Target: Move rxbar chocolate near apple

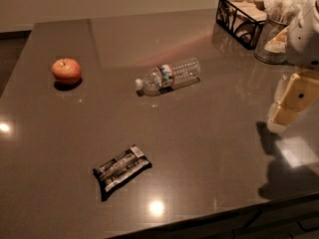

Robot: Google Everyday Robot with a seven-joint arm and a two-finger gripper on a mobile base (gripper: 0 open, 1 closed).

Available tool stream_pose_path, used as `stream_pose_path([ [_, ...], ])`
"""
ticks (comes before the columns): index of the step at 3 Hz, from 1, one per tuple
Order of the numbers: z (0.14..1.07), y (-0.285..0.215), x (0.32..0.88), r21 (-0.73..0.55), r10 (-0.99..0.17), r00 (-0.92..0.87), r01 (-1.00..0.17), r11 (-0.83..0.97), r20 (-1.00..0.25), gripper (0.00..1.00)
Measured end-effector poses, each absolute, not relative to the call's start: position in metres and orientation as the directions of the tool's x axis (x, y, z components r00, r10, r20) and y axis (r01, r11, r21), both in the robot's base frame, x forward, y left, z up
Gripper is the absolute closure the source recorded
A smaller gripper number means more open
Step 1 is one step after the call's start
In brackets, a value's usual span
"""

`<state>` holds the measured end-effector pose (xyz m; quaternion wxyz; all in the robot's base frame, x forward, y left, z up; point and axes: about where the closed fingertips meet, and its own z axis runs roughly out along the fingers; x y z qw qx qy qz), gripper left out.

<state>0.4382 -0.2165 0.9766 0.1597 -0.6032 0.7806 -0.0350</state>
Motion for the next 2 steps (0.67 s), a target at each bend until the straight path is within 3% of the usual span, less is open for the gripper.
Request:
stream_pose_path([
  [2,0.978,-0.2094,0.4392,-0.226,-0.958,-0.2,-0.943,0.245,-0.206,0.0],
])
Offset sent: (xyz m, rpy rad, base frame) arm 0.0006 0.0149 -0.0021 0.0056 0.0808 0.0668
